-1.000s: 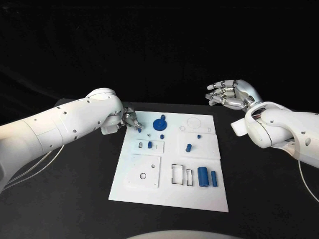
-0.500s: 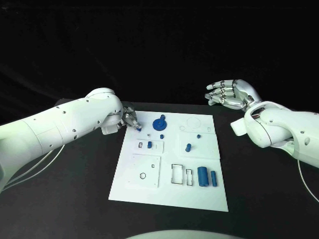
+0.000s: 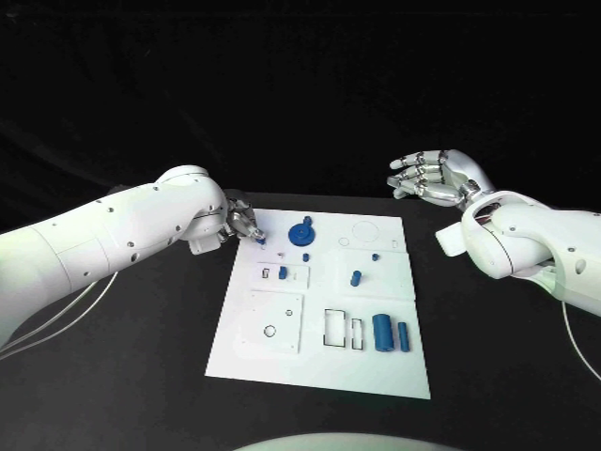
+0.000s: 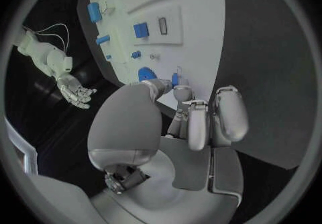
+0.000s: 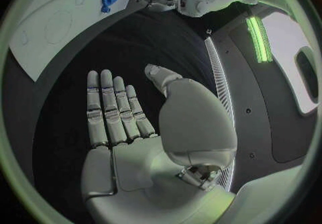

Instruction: Assemble the parts on the task board

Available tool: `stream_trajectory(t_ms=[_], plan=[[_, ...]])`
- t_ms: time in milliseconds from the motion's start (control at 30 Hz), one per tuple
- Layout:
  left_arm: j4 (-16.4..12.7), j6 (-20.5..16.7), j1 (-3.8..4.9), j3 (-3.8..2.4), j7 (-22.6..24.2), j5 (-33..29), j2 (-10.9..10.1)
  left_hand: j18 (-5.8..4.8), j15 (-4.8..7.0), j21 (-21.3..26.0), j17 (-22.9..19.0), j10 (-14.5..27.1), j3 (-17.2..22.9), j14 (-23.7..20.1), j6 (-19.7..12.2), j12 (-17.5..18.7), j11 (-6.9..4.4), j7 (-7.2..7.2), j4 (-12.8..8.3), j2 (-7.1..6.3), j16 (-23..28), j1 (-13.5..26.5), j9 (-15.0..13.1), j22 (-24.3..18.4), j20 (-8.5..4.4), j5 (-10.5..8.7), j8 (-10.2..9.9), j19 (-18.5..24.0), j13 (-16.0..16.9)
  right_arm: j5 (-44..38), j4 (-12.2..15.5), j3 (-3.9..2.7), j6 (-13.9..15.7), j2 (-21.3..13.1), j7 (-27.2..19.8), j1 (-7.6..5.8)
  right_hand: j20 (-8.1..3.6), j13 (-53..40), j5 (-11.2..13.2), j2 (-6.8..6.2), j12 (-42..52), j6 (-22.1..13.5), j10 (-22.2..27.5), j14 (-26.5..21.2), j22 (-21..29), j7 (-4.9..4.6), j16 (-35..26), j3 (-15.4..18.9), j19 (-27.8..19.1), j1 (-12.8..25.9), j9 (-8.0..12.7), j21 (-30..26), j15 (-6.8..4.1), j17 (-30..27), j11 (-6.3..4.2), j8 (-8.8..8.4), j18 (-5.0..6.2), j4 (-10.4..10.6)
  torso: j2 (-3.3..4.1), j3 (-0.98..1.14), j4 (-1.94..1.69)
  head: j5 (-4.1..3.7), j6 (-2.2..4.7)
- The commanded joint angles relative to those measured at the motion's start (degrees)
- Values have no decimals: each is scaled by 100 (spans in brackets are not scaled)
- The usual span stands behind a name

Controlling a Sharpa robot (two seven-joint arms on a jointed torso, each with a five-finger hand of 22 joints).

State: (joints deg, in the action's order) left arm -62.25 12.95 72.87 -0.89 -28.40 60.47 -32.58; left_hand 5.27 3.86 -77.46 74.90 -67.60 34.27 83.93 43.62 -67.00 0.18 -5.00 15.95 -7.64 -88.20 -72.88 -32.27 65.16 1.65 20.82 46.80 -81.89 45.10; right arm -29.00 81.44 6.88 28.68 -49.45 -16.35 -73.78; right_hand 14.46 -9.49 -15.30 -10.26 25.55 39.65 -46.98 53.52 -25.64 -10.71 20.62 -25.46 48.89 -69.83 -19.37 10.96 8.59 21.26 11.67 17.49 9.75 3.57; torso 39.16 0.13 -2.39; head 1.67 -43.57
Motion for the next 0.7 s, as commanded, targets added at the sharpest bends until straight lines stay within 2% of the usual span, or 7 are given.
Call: stream_trajectory(t_ms=[33, 300, 567, 700], plan=[[-175, -196, 1, 0, 75, -396, -95, -46, -10, -13, 995, -66, 989, 476, 19, 5, -18, 42, -940, -48, 17, 75, -176, 9, 33, 33, 42, -8, 5, -13, 1, -1, -102, -4, -32, 2, 22, 5, -30, 52, 21, -29, 33, -30, 5, -488, -28, 15, -5, 9, 5, -28, 9, -5, 9, 27, 47, -1, -8, -1, -12, -3, 3], [-865, -371, -38, 8, 71, -610, -513, -55, 16, -46, 974, -155, 1260, 474, 61, -21, -48, 72, -1057, -150, 24, 230, -212, 64, 22, 69, 133, -31, 26, -13, 7, 0, -106, -26, -25, 2, 22, 5, -30, 52, 21, -29, 33, -30, 5, -488, -28, 15, -5, 9, 5, -28, 9, -5, 9, 27, 47, -1, -2, -1, -16, 16, 3], [-1473, -507, -183, 11, 102, -421, -848, -56, 43, -57, 930, -297, 1463, 468, 137, -104, -80, 104, -1162, -249, 37, 351, -216, 76, 9, 99, 186, -37, 159, -13, 13, 1, -109, -39, -23, 3, 22, 5, -30, 52, 21, -29, 33, -30, 5, -488, -28, 15, -5, 9, 5, -28, 9, -5, 9, 27, 47, -1, -1, -14, -21, 37, -11], [-1679, -516, -259, 13, 111, -245, -958, -59, 50, -65, 943, -331, 1504, 472, 158, -118, -88, 113, -1184, -273, 32, 380, -214, 91, 5, 108, 196, -42, 184, -13, 13, 1, -111, -41, -24, 5, 22, 5, -30, 52, 21, -29, 33, -30, 5, -488, -28, 15, -5, 9, 5, -28, 9, -5, 9, 27, 47, -1, 4, -13, -7, 51, -12]])
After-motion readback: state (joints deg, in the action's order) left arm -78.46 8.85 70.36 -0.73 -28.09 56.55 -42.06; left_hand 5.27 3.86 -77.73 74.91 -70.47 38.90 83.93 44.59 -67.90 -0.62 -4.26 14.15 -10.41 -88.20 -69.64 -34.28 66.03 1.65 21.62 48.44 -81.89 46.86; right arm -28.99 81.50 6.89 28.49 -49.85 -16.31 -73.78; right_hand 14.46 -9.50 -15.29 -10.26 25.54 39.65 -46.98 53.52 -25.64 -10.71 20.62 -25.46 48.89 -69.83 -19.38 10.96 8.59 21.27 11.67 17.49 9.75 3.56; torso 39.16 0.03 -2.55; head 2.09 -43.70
